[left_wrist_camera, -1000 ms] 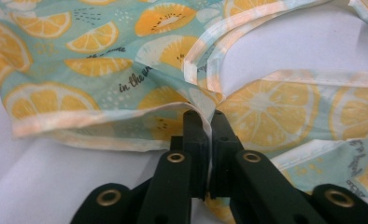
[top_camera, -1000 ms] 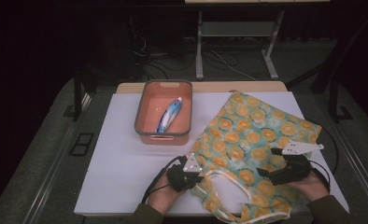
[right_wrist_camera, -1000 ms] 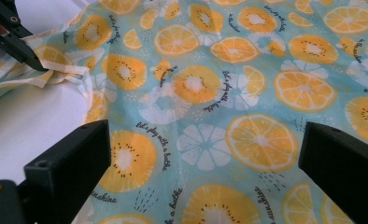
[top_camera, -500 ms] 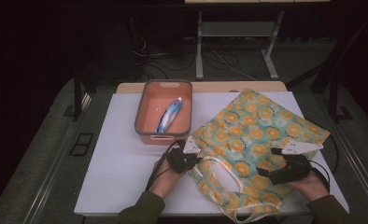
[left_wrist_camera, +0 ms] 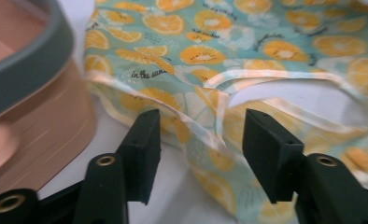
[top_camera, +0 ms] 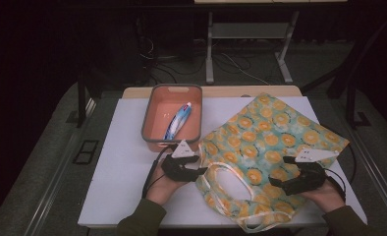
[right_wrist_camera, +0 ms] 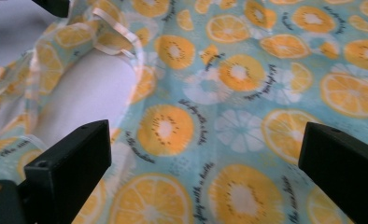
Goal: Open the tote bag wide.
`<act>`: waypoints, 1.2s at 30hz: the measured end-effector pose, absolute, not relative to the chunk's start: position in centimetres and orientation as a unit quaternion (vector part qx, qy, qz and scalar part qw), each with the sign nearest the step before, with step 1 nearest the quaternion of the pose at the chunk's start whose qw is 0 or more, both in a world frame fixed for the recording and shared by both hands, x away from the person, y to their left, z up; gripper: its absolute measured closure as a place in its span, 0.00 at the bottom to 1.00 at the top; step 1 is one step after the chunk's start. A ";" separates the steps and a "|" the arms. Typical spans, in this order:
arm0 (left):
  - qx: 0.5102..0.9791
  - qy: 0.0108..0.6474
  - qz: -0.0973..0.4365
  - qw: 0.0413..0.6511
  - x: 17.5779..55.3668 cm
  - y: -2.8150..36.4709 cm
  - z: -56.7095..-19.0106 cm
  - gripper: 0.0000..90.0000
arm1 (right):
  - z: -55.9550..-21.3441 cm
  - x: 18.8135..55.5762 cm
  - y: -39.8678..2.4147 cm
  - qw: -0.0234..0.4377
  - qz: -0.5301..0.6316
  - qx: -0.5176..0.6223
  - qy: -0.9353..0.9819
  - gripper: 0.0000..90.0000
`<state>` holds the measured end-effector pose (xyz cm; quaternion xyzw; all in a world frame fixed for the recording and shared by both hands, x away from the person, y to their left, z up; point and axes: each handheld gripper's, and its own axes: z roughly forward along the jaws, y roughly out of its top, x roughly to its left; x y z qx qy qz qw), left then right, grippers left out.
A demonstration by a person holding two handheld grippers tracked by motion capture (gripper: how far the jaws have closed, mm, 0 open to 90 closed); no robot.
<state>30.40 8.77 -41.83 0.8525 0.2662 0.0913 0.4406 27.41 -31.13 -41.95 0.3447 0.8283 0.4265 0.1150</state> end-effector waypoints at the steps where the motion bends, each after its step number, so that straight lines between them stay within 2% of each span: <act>1: 0.849 0.268 0.092 0.445 30.2 9.3 -41.7 0.44 | -41.9 27.4 -30.8 0.114 0.426 0.340 0.831 0.03; 3: 0.846 0.272 0.090 0.450 29.7 10.4 -41.5 0.40 | -41.9 27.5 -30.1 0.108 0.426 0.335 0.834 0.04; 4: 0.843 0.275 0.091 0.452 29.5 10.9 -41.5 0.34 | -41.9 27.5 -29.4 0.102 0.427 0.325 0.838 0.05; 5: 0.842 0.279 0.090 0.453 29.3 11.4 -41.5 0.34 | -41.9 27.5 -29.4 0.102 0.427 0.325 0.838 0.05; 7: 0.838 0.285 0.099 0.455 28.8 12.3 -41.5 0.25 | -41.9 27.5 -28.8 0.096 0.430 0.318 0.840 0.06; 10: 0.827 0.300 0.102 0.464 28.2 13.5 -41.6 0.20 | -41.8 27.6 -27.8 0.083 0.438 0.307 0.841 0.08; 12: 0.825 0.306 0.103 0.464 27.8 14.0 -41.8 0.15 | -41.7 27.6 -26.7 0.071 0.443 0.291 0.845 0.15; 14: 0.823 0.313 0.100 0.463 27.4 14.3 -42.1 0.14 | -41.6 27.5 -26.3 0.067 0.444 0.285 0.847 0.16; 21: 0.826 0.321 0.102 0.452 27.0 14.6 -42.7 0.03 | -41.2 26.5 -22.7 0.034 0.452 0.230 0.861 0.35; 22: 0.826 0.322 0.101 0.451 27.1 14.5 -42.7 0.03 | -41.2 26.5 -22.7 0.034 0.452 0.230 0.861 0.35; 24: 0.831 0.318 0.098 0.447 27.1 14.3 -42.9 0.02 | -41.1 25.8 -21.7 0.016 0.455 0.209 0.865 0.45; 25: 0.831 0.318 0.098 0.447 27.1 14.3 -42.9 0.02 | -41.1 25.8 -21.7 0.016 0.455 0.209 0.865 0.45; 26: 0.832 0.315 0.098 0.445 27.2 14.2 -43.0 0.02 | -41.3 25.3 -20.8 0.001 0.451 0.192 0.871 0.50; 36: 0.833 0.314 0.098 0.445 27.2 14.3 -43.0 0.02 | -43.0 23.2 -17.2 -0.034 0.411 0.137 0.901 0.56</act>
